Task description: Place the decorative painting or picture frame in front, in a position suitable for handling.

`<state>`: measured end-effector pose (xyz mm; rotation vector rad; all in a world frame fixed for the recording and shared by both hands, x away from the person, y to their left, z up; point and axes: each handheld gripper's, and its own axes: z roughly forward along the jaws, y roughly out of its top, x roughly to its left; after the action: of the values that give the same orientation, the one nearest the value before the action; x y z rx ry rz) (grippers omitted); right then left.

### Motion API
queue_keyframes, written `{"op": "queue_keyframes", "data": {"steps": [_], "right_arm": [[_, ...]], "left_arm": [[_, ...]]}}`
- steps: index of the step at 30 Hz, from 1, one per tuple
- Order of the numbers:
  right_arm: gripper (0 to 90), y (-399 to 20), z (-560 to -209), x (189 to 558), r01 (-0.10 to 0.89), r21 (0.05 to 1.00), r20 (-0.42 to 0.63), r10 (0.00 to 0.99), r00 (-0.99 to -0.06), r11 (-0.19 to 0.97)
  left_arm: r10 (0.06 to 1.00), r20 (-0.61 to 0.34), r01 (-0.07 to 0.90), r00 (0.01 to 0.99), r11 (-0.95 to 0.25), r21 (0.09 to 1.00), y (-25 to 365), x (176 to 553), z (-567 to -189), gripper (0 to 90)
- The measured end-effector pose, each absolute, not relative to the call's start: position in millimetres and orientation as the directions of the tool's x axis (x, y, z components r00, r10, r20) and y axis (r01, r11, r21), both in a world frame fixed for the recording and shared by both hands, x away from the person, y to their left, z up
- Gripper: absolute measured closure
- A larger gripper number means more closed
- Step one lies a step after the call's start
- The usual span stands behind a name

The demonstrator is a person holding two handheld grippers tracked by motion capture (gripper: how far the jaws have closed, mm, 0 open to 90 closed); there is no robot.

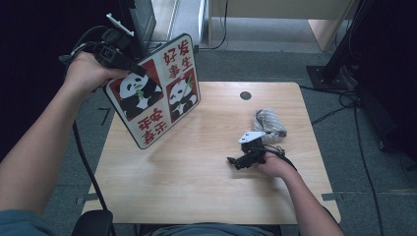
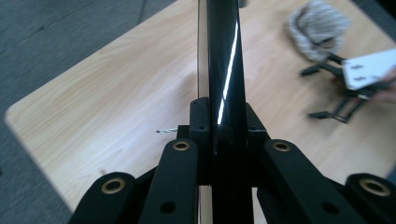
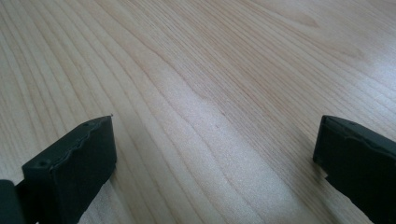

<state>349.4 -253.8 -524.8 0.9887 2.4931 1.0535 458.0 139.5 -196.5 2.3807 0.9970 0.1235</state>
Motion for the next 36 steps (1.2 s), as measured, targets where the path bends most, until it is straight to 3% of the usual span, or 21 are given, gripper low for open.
{"op": "queue_keyframes", "data": {"steps": [16, 22, 36], "right_arm": [[0.0, -255, -525, 348, 0.482, 0.712, 0.022, 0.669, -0.743, 0.512], [0.0, -256, -525, 344, 0.477, 0.711, 0.022, 0.662, -0.749, 0.517], [0.0, -258, -525, 341, 0.478, 0.709, 0.023, 0.660, -0.751, 0.519]], "left_arm": [[0.474, -0.196, 0.494, 0.859, -0.663, 0.562, 87, 412, -221, 80.6], [0.439, -0.209, 0.476, 0.874, -0.687, 0.549, 69, 403, -228, 80.3], [0.416, -0.247, 0.478, 0.875, -0.668, 0.570, 70, 398, -240, 80.0]]}}
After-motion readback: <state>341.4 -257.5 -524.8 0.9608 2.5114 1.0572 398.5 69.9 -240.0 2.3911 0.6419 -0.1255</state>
